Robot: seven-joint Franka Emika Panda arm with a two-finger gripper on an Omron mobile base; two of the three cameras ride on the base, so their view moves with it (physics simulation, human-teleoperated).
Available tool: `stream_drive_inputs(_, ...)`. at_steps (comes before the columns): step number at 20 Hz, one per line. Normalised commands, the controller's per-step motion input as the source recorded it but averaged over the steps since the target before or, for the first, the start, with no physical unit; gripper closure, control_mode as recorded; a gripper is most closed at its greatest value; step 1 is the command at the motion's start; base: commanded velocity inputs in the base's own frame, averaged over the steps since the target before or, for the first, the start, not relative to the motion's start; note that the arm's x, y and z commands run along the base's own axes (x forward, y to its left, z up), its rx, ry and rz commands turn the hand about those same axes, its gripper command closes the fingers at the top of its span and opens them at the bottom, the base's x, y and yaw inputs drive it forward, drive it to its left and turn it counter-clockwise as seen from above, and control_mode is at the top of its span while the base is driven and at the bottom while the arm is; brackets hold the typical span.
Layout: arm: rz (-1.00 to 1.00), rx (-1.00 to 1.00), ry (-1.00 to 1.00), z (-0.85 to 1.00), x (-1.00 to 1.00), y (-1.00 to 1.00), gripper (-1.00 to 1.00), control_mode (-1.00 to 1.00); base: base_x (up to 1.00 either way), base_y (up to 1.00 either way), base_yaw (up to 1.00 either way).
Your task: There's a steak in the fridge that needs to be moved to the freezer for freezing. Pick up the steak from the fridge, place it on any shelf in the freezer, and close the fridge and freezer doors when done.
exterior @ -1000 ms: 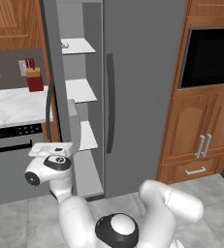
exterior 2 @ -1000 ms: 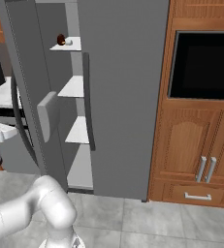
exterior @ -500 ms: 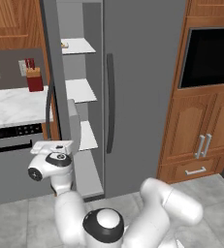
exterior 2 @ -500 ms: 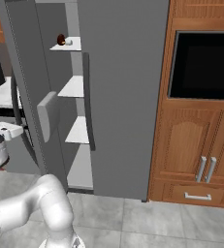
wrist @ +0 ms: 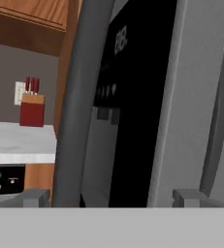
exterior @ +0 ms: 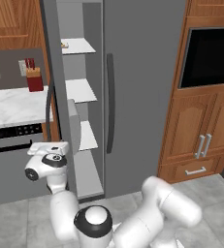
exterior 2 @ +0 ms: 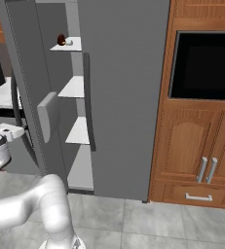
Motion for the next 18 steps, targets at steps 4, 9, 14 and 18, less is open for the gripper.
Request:
stream_drive_inputs(4,0.0,0.0,0.0,-0.11,0.58,0.19,-1.0,-1.0,0.0,0.0,0.0)
stream_drive_inputs(9,0.0,0.0,0.0,-0.23,0.4,0.4,-1.0,-1.0,0.0,0.0,0.0)
stream_drive_inputs(14,0.0,0.0,0.0,-0.18,0.44,0.31,-1.0,-1.0,0.0,0.0,0.0)
stream_drive_inputs(18,0.0,0.03,0.02,0.0,0.73,-0.29,-1.0,-1.0,0.0,0.0,0.0)
